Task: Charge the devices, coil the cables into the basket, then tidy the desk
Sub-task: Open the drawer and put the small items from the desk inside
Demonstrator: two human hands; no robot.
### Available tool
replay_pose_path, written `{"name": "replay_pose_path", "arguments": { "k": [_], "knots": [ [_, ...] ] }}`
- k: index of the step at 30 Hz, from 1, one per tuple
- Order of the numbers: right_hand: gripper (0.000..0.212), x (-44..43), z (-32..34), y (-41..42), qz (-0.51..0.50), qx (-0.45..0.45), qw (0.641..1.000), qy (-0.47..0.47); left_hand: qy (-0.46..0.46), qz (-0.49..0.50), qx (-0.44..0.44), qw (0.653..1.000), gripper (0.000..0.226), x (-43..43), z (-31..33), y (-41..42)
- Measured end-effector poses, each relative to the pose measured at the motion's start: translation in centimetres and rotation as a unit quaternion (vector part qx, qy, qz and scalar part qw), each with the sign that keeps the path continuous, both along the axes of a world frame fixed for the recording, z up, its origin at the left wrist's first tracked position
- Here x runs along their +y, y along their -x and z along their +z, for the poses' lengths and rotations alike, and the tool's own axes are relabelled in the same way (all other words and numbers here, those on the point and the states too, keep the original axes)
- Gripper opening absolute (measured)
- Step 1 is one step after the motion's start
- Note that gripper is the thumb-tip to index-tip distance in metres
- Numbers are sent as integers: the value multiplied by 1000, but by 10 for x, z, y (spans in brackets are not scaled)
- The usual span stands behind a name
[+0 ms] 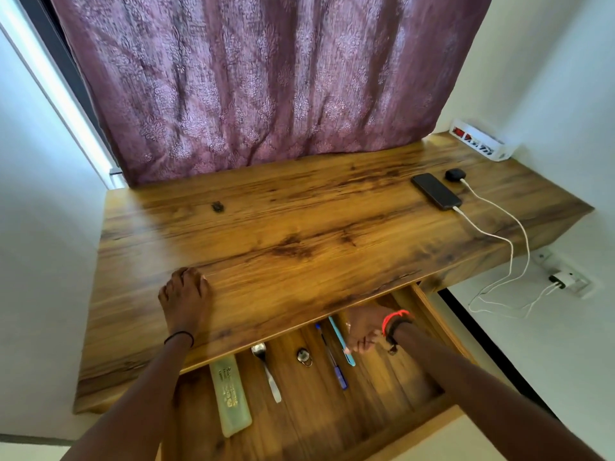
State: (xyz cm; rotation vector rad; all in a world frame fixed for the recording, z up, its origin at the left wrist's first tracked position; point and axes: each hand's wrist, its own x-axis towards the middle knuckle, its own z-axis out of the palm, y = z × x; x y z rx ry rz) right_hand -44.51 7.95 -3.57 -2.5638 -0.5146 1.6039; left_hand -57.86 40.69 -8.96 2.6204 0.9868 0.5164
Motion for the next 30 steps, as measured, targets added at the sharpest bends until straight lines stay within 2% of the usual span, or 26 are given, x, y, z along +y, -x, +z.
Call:
{"name": "replay_pose_path", "arguments": {
  "k": [1,3,4,6,8,9,11,13,17,20,26,30],
  "knots": [
    [14,8,18,-2,8,27,1000,4,-1,3,-3,1000,29,4,0,-4],
    [12,28,26,-43,35,10,999,-17,0,16,-7,1000,30,13,2,-15],
    [18,39,30,-61,17,-15,999,-43,2,24,-6,1000,31,16,3,-20],
    [34,59,39,-90,9,-123,990,-75,7,37,0,999,32,21,4,-31],
    [17,99,68,-97,11,-105,984,-141,10,43,3,999,33,27,5,-43],
    [17,120,79,-99,-2,-114,978,-173,9,42,2,999,33,29,6,-49],
    [19,164,97,-99,-42,-171,956,-237,6,45,5,999,35,33,8,-59],
    [13,203,79,-117,-61,-220,935,-270,9,55,25,998,37,40,6,-66],
    [15,269,64,-122,-69,-293,908,-293,5,67,61,996,39,48,-6,-72],
    [22,309,51,-127,-58,-301,897,-320,-11,70,50,996,38,47,-8,-73],
    [29,355,22,-120,92,-317,901,-281,-24,83,18,996,34,47,-10,-75],
    [36,362,10,-118,145,-334,886,-286,-32,88,11,996,35,47,-12,-75]
  ]
}}
